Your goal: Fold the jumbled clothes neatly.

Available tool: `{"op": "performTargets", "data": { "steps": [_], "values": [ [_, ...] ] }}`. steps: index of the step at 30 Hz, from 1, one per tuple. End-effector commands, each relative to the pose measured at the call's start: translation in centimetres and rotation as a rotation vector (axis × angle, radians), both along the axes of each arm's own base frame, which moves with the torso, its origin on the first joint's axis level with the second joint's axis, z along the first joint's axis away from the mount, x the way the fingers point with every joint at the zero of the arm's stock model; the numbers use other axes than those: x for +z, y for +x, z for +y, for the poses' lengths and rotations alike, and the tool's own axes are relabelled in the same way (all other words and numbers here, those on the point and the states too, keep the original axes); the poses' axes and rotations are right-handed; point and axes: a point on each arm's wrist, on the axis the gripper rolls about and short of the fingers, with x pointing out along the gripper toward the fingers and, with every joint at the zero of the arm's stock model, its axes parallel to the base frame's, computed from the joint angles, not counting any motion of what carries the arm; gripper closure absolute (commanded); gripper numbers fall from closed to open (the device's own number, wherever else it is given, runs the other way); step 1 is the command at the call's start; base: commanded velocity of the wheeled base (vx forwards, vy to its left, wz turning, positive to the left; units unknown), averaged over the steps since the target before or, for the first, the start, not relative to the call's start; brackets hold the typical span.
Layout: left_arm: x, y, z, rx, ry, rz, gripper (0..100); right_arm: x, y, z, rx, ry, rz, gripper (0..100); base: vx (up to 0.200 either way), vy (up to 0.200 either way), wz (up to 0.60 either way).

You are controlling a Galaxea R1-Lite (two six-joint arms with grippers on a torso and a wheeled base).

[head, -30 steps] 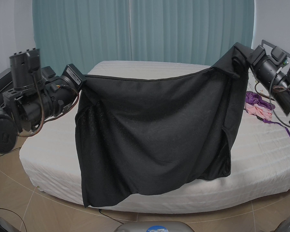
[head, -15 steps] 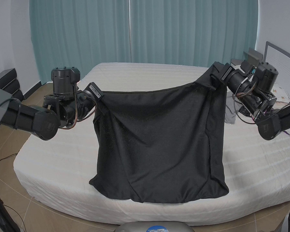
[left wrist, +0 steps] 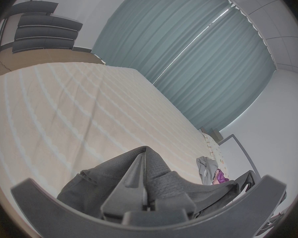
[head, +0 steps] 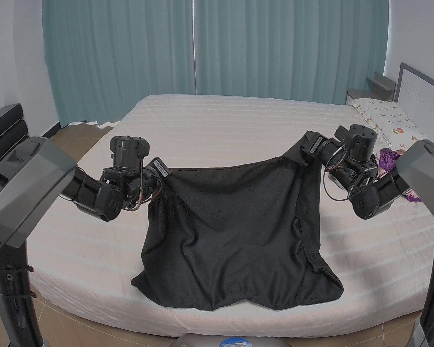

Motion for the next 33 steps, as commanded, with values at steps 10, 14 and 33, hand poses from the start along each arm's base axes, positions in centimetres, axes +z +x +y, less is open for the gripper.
{"op": "performTargets", "data": {
  "steps": [10, 14, 33],
  "values": [
    [-10.0, 5.1, -0.9, 0.016, 0.02, 0.091, 0, -11.8, 4.7, 0.4, -0.057, -0.039, 0.207, 0, 0.0, 0.0, 0.0],
    [-11.1, 5.4, -0.9, 0.024, 0.029, 0.109, 0, -13.5, 5.8, 0.3, -0.08, -0.024, 0.233, 0, 0.0, 0.0, 0.0],
    [-12.0, 5.8, 2.1, 0.106, 0.084, 0.211, 0, -14.2, 5.8, -1.4, -0.179, 0.049, 0.364, 0, 0.0, 0.0, 0.0]
  ]
}}
